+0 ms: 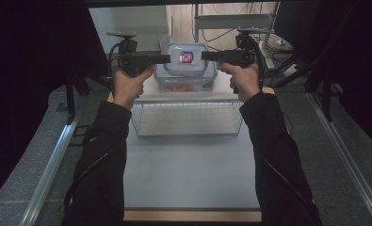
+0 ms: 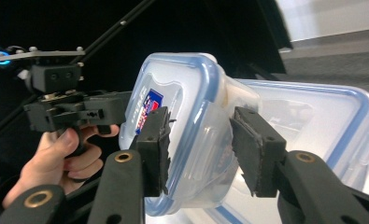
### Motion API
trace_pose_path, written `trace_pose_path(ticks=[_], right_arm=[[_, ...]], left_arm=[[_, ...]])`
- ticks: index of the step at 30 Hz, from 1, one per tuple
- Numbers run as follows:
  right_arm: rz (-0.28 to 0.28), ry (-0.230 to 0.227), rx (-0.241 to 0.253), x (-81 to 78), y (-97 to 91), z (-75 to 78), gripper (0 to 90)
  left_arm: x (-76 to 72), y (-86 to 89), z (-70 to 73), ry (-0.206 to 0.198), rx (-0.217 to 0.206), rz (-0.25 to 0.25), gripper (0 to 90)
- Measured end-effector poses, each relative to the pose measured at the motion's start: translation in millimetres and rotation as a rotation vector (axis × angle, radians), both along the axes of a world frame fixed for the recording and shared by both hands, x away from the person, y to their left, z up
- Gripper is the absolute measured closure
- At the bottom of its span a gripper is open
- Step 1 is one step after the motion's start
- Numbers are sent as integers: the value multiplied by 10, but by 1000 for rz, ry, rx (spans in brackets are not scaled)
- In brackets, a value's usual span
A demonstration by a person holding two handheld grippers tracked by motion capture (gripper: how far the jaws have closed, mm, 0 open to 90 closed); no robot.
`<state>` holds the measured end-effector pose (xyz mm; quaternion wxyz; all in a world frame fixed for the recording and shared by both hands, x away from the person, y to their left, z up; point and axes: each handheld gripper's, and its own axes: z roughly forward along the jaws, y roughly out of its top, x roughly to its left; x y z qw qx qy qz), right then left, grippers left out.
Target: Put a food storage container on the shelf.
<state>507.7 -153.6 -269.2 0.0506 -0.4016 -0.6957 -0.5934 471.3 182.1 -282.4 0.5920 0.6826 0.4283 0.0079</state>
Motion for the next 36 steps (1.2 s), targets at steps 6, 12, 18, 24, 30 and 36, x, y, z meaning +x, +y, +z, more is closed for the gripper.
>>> trace_pose_path(ticks=[6,12,18,24,30,36], right_arm=[[-53,-28,-37,17,24,-11,533],[-99,-82,-83,9,66,-13,522],[-110,-168,-160,-80,69,50,465],[-51,-217,-207,-169,27,52,308],[-2,-260,-220,-272,-37,-60,179],[19,-292,-269,-399,-85,-201,88]], left_arm=[[4,-29,-37,15,-2,15,491],[-34,-39,-30,-26,3,36,441],[-136,-76,1,-101,46,59,289],[-254,-105,-11,-178,144,64,162],[-379,-123,-93,-209,261,55,63],[-534,-164,-163,-238,344,54,45]])
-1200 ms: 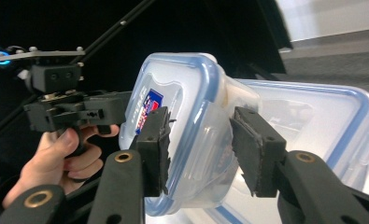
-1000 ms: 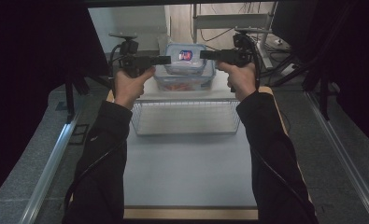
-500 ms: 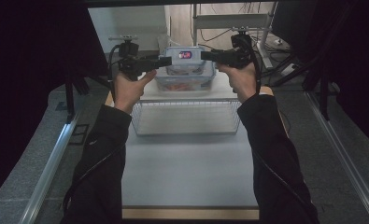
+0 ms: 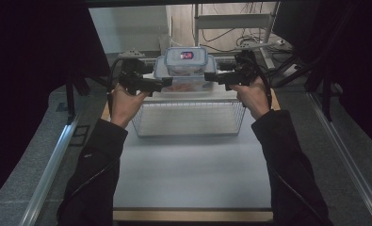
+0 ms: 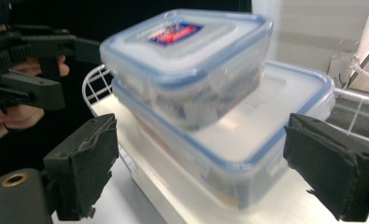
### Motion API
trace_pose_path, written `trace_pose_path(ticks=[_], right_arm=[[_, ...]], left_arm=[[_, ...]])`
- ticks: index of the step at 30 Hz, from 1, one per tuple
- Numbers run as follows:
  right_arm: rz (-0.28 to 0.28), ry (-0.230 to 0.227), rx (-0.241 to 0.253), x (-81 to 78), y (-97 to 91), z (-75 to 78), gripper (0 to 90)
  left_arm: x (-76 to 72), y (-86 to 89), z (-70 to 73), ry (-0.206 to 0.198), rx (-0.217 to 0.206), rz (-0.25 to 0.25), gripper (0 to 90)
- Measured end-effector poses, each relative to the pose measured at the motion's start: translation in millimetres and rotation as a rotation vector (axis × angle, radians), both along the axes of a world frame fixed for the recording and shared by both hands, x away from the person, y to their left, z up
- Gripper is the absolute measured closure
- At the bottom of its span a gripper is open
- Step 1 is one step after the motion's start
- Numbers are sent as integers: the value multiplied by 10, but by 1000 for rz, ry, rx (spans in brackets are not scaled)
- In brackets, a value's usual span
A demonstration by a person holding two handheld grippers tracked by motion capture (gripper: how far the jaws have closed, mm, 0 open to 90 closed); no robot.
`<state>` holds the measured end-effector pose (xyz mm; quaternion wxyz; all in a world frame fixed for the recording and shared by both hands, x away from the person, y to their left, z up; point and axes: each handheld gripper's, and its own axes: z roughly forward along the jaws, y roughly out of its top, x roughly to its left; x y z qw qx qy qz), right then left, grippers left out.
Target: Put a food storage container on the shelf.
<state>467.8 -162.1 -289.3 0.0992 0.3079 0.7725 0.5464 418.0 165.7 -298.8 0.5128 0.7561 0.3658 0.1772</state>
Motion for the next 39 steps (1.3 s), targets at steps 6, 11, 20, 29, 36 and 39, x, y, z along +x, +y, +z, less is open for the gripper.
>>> trace_pose_path(ticks=[6,11,20,29,36,39], right_arm=[[5,-30,-5,-141,-45,-56,67],[11,-43,-15,-261,-56,-91,63],[23,-49,-26,-469,-84,-232,62],[13,-46,-50,-624,-102,-443,63],[27,-70,-108,-768,-69,-719,51],[43,-85,-122,-829,-78,-822,44]], left_arm=[[-133,-15,-60,-19,10,-22,44],[-263,-26,-121,-32,22,-35,43],[-505,-11,-282,-50,26,-52,39],[-743,39,-561,-43,-4,-92,42],[-880,45,-870,-31,9,-97,45],[-917,49,-977,-34,29,-92,44]])
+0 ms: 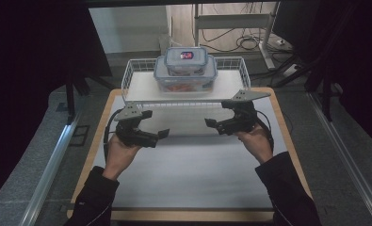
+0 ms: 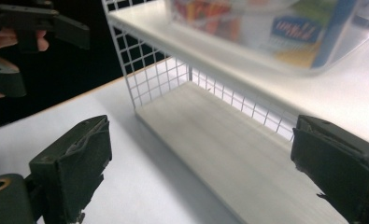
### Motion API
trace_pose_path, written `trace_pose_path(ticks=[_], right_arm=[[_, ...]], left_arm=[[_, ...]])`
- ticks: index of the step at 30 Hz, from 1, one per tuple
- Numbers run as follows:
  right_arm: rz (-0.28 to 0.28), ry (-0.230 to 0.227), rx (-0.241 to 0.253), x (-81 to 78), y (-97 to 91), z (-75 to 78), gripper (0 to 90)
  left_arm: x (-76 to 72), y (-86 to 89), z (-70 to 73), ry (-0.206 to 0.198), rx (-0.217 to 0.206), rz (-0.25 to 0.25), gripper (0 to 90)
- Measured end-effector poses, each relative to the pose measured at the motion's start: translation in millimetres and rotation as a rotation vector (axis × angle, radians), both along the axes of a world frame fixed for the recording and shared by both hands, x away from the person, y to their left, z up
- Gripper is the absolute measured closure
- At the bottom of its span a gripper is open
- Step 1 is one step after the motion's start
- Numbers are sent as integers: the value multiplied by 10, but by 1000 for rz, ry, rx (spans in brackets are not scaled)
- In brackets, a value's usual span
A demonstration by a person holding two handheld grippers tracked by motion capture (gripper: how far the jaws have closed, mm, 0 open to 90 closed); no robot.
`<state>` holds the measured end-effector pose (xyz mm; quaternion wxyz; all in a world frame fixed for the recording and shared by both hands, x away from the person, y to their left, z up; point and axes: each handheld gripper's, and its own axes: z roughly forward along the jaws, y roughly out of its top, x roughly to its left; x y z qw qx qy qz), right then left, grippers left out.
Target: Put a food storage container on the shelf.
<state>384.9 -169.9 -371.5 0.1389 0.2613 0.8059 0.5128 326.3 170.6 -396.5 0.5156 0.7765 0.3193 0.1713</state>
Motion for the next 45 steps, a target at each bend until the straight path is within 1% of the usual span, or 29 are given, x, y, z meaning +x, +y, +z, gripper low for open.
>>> trace_pose_path(ticks=[1,3,5,6,8,9,12,16,19,22,24,27,33,35,37,39,41,45], right_arm=[[5,0,3,-13,-7,-25,42],[11,6,12,-43,-33,-86,39],[13,12,-6,-55,-45,-122,30],[7,7,-17,-73,-62,-140,26],[-2,1,-11,-113,-92,-174,18],[-3,4,-11,-130,-103,-194,13],[-21,10,-20,-192,-128,-267,4],[-41,10,-41,-286,-164,-395,0],[-38,19,-44,-347,-198,-486,0],[-30,25,-41,-399,-223,-558,0],[-31,21,-52,-436,-233,-596,0],[-40,17,-62,-490,-259,-654,0],[-51,40,-75,-606,-366,-827,2],[-57,50,-84,-646,-404,-880,2],[-61,59,-81,-692,-444,-930,2],[-65,66,-87,-733,-483,-971,2],[-69,71,-91,-766,-517,-1005,3],[-71,91,-101,-825,-554,-1072,3]], left_arm=[[-16,4,-30,-5,4,6,44],[-47,16,-89,-8,-1,10,45],[-88,26,-154,-11,-13,12,44],[-111,32,-191,-13,-14,13,44],[-153,47,-270,-13,-10,17,44],[-170,55,-311,-10,-1,21,44],[-218,82,-392,-7,43,35,41],[-302,132,-461,-5,51,46,42],[-374,156,-533,1,46,50,42],[-442,168,-629,17,46,54,33],[-493,170,-691,10,62,62,29],[-566,162,-780,4,99,74,21],[-692,125,-951,21,175,74,10],[-721,113,-987,25,193,73,9],[-759,101,-1022,29,212,77,7],[-795,102,-1057,36,223,77,6],[-826,108,-1095,52,225,74,5],[-877,110,-1160,78,242,79,4]])
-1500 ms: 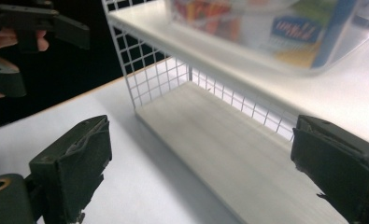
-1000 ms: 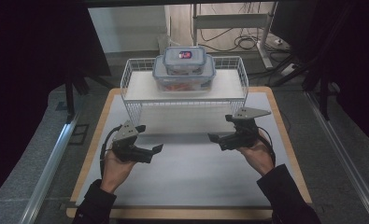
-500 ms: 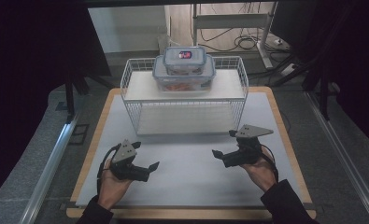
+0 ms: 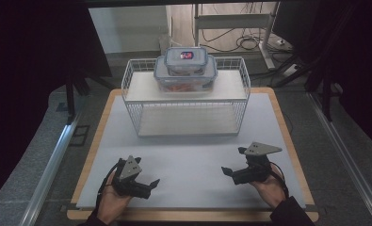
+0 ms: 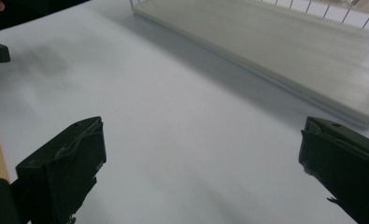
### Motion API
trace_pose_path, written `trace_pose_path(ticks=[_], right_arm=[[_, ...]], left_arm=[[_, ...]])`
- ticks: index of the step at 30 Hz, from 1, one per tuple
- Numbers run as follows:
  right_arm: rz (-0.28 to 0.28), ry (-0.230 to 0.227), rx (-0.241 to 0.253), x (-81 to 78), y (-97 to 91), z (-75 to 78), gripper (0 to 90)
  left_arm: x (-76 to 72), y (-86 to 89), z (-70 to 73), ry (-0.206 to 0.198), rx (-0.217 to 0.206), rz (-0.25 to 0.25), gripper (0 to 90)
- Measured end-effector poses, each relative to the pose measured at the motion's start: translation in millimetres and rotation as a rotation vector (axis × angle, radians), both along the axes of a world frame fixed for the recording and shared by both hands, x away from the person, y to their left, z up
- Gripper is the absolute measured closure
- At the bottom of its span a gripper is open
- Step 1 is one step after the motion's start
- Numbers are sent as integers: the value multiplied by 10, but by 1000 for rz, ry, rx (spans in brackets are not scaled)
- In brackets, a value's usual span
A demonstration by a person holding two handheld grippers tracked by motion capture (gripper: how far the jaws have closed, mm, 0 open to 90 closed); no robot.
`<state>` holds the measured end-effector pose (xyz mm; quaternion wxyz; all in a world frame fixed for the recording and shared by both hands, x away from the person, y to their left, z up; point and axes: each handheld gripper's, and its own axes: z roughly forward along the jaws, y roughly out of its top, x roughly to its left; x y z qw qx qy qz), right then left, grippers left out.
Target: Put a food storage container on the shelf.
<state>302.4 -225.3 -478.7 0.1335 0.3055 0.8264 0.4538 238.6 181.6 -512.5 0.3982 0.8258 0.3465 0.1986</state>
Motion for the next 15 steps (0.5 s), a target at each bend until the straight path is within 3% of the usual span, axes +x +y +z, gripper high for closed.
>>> trace_pose_path(ticks=[8,15], right_arm=[[-10,33,-79,-86,-34,-186,3],[-21,60,-96,-79,-67,-254,4]], left_arm=[[-81,28,-97,48,53,1,2],[-61,37,-110,57,38,11,3]])
